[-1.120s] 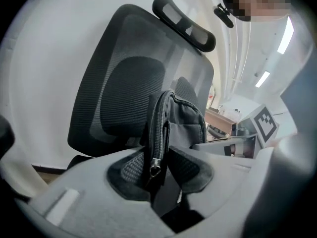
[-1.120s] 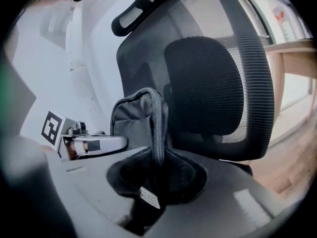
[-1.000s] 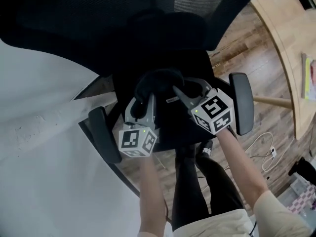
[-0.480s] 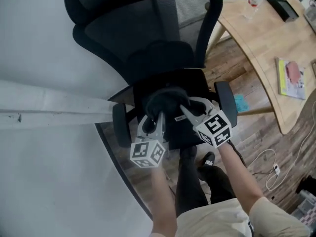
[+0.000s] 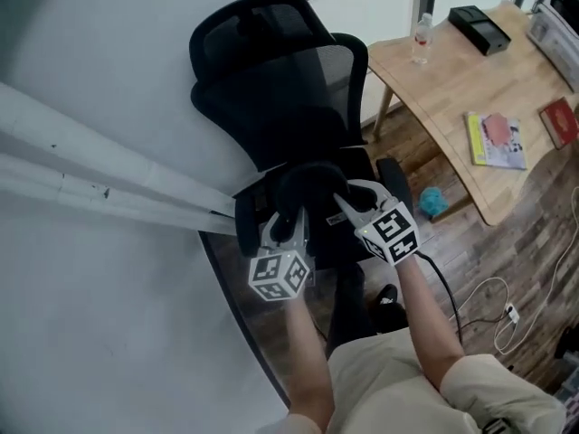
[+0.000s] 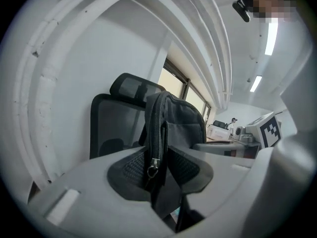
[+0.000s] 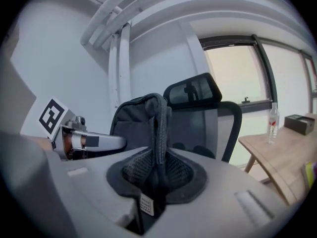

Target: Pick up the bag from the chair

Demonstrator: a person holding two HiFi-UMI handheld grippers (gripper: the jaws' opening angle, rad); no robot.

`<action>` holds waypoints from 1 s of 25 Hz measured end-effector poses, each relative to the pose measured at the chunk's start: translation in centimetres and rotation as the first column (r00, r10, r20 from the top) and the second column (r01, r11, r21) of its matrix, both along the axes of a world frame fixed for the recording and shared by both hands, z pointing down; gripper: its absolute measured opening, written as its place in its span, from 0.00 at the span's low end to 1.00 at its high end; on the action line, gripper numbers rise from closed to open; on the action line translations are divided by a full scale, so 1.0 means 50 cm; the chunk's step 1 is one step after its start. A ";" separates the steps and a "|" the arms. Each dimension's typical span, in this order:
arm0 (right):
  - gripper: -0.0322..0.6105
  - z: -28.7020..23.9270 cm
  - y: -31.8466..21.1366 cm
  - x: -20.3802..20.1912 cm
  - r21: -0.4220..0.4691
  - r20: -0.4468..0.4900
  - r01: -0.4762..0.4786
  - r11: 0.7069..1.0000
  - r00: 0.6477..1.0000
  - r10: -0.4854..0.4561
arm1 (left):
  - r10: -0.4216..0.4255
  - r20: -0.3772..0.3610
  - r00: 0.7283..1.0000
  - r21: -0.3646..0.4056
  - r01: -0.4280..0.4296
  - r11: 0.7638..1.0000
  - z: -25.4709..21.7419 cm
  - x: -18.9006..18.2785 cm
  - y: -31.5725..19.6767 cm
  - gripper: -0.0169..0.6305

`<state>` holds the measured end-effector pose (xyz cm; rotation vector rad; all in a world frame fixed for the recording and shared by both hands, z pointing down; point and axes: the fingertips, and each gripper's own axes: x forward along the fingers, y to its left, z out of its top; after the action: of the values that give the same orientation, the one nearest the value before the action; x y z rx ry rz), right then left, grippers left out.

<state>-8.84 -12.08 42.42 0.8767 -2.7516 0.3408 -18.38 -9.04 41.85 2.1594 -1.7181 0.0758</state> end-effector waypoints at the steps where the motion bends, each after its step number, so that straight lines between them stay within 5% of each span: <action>1: 0.17 -0.025 0.011 0.006 0.005 0.006 -0.005 1.000 1.000 0.005 | 0.004 0.003 1.000 0.004 -0.004 1.000 -0.025 0.006 0.011 0.21; 9: 0.17 -0.144 0.066 0.037 -0.033 0.060 -0.065 0.997 0.996 0.067 | -0.071 -0.037 0.997 0.013 0.071 0.997 -0.143 0.039 0.083 0.19; 15: 0.17 -0.205 0.094 0.073 0.005 0.121 -0.069 0.998 0.990 0.068 | -0.013 0.001 1.000 0.064 0.013 0.998 -0.204 0.069 0.098 0.19; 22: 0.16 -0.224 0.112 0.153 -0.023 0.158 -0.154 0.988 0.975 0.156 | 0.134 0.079 0.988 0.038 -0.137 0.990 -0.230 0.144 0.076 0.19; 25: 0.16 -0.258 0.124 0.170 0.011 0.168 -0.149 0.989 0.975 0.145 | 0.104 0.074 0.992 0.058 -0.108 0.992 -0.266 0.161 0.098 0.19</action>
<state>-0.35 -5.87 29.51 1.1093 -2.8542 0.4278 -10.34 -4.13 28.54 2.3189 -1.6628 0.1307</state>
